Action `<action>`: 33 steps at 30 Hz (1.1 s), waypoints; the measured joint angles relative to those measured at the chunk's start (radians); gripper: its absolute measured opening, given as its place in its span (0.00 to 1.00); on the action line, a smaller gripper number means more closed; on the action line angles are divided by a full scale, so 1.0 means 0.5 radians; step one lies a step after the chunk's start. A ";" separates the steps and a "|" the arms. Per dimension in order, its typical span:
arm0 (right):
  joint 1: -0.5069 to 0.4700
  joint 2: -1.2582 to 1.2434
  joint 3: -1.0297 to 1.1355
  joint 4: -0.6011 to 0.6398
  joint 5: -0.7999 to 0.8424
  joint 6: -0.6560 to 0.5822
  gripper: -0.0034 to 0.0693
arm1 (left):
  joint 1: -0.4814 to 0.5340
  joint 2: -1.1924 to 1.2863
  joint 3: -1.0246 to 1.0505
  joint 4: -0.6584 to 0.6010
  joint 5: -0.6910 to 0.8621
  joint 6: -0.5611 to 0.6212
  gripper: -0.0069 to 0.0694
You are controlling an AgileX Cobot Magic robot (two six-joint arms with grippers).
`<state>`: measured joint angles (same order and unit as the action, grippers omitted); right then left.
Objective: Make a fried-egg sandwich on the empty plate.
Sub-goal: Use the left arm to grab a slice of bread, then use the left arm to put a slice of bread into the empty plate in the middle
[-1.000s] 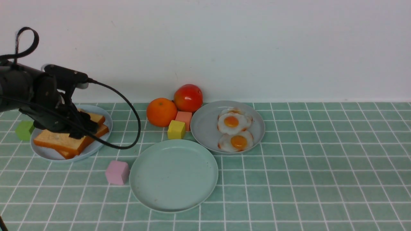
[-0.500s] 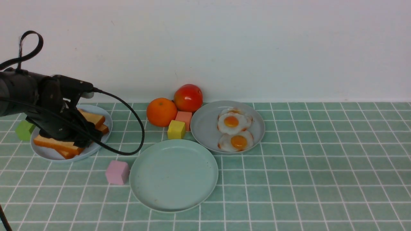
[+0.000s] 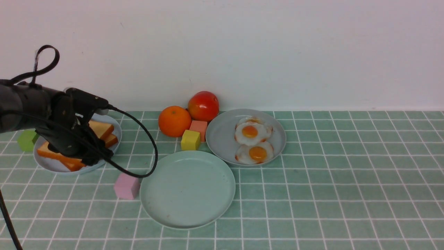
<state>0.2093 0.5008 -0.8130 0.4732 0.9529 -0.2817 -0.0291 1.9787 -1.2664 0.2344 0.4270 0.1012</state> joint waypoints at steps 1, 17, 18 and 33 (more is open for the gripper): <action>0.000 0.000 0.000 0.005 0.003 0.000 0.07 | 0.000 0.000 0.000 0.004 0.004 0.000 0.60; 0.000 0.000 0.000 0.018 0.054 0.000 0.08 | 0.000 -0.317 0.019 -0.038 0.196 0.002 0.19; 0.000 0.000 0.000 0.018 0.054 0.000 0.08 | -0.002 -0.341 0.019 -0.043 0.204 0.002 0.19; 0.002 0.000 0.000 0.020 0.060 0.000 0.09 | -1.161 -0.744 0.330 -0.016 0.422 -0.169 0.19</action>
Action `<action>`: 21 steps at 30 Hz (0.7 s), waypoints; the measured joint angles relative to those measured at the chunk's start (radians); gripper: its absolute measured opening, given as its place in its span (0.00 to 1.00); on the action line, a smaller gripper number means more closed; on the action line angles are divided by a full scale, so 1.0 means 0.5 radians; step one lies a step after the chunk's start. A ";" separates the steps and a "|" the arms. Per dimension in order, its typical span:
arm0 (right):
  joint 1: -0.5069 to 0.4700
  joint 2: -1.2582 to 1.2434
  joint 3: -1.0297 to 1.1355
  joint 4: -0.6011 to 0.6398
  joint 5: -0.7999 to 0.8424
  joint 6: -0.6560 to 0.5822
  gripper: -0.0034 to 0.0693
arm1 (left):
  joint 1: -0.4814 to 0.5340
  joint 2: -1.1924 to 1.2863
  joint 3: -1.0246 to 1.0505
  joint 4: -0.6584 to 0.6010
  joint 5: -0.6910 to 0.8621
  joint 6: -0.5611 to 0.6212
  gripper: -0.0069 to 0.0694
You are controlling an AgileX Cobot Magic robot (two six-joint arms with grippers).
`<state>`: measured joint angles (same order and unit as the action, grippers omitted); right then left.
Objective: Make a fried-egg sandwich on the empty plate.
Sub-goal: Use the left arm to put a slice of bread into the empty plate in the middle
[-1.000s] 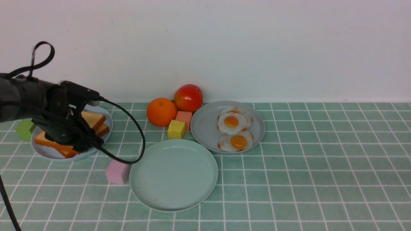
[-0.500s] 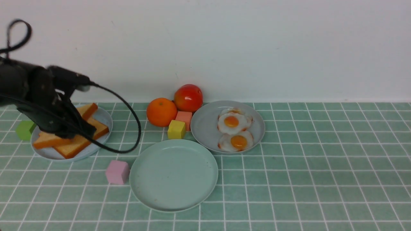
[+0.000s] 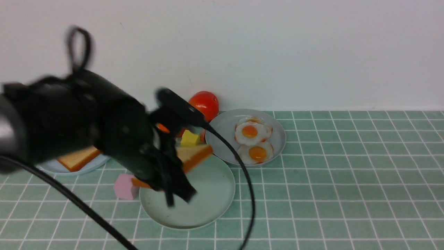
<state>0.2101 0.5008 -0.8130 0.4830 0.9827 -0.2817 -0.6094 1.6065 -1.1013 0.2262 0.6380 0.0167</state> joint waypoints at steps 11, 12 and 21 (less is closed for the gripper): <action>0.000 0.000 0.000 0.013 0.110 0.000 0.11 | -0.077 0.354 0.001 0.503 -0.311 -0.444 0.19; 0.000 0.000 0.000 0.013 0.119 0.000 0.12 | -0.077 0.370 0.001 0.505 -0.316 -0.450 0.19; 0.000 0.000 0.000 0.015 0.121 0.112 0.35 | -0.080 0.387 0.001 0.264 -0.291 -0.453 0.47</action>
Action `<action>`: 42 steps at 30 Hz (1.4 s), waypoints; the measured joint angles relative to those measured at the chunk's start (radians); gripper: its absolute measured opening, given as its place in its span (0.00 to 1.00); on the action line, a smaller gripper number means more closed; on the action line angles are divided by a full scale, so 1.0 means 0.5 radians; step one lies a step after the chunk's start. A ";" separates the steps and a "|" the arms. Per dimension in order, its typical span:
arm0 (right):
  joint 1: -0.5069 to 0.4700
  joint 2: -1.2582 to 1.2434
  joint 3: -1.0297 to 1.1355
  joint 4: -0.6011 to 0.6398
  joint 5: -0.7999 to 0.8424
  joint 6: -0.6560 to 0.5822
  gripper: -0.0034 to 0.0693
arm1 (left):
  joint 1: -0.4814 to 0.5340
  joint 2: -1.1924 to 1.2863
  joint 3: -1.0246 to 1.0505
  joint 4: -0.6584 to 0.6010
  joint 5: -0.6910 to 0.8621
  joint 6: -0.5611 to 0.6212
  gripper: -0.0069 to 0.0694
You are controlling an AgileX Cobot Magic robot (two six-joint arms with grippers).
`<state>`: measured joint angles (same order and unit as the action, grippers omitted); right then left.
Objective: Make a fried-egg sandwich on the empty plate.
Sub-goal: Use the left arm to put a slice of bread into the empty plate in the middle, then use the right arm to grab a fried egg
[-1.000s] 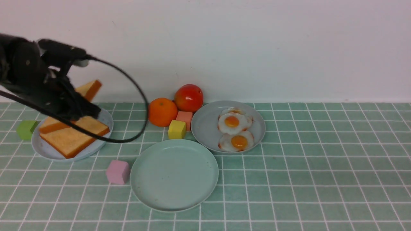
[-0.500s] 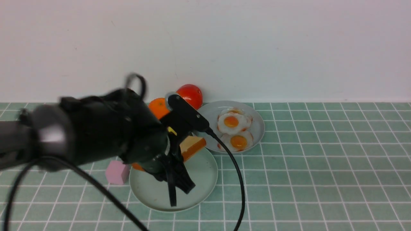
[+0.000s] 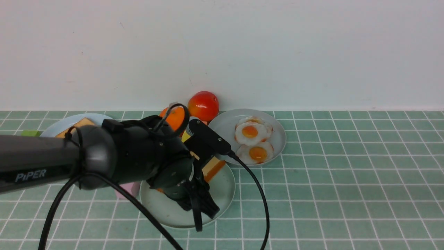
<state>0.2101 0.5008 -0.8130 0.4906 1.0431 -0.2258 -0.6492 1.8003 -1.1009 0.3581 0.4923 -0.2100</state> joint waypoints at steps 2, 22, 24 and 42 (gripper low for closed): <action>0.000 0.000 0.000 0.000 -0.005 0.008 0.39 | 0.000 0.001 0.000 -0.031 0.007 -0.001 0.49; 0.000 0.725 -0.003 0.153 -0.221 0.060 0.44 | -0.049 -1.110 0.074 -0.445 0.320 -0.154 0.17; 0.000 0.889 -0.003 0.220 -0.323 -0.017 0.39 | -0.049 -1.341 0.151 -0.456 0.225 -0.156 0.10; 0.000 2.382 -0.775 0.509 -0.638 -0.284 0.39 | -0.049 -2.980 1.267 -0.463 -0.388 -0.162 0.07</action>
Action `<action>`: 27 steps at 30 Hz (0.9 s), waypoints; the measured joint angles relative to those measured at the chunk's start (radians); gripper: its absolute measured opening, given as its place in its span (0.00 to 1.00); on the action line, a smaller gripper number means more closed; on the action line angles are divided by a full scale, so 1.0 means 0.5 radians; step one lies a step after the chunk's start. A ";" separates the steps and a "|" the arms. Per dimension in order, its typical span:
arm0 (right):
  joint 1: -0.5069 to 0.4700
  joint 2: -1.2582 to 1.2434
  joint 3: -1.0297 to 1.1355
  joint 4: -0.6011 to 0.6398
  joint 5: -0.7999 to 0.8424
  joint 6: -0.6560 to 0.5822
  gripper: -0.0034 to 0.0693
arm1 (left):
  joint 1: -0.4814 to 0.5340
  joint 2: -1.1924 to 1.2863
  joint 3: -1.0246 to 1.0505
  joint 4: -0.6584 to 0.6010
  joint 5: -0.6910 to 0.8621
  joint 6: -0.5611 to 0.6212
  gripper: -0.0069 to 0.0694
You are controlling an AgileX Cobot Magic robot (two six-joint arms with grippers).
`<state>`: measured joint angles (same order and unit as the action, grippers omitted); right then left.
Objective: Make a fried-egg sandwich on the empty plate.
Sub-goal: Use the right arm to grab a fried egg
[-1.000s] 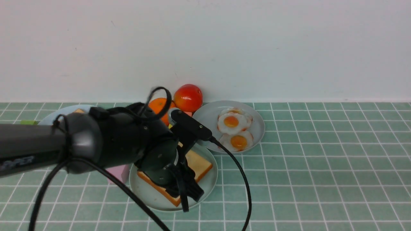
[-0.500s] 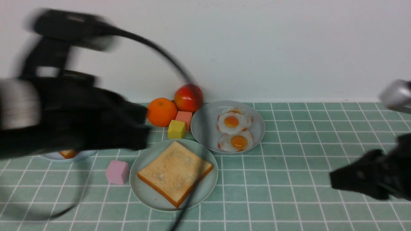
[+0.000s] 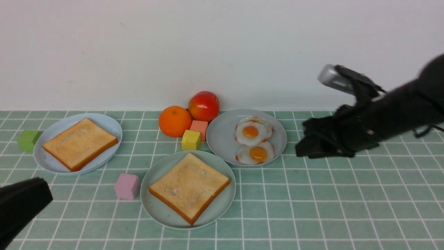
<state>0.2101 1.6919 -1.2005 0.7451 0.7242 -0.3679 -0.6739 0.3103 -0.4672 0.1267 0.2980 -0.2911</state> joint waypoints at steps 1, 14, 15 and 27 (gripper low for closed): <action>0.000 0.124 -0.109 0.001 0.000 0.000 0.41 | 0.000 0.000 0.015 -0.002 -0.013 -0.006 0.07; -0.036 1.078 -1.087 0.120 -0.007 0.087 0.46 | 0.000 0.011 0.022 -0.006 -0.316 -0.051 0.07; -0.037 1.130 -1.142 0.120 -0.007 0.115 0.46 | 0.000 0.011 0.022 -0.006 -0.317 -0.051 0.07; -0.078 1.389 -1.401 0.142 -0.006 0.267 0.46 | 0.000 0.011 0.022 -0.006 -0.321 -0.051 0.07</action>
<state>0.1708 2.3866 -1.9011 0.8163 0.7211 -0.2342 -0.6739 0.3156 -0.4561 0.1235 0.1373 -0.3165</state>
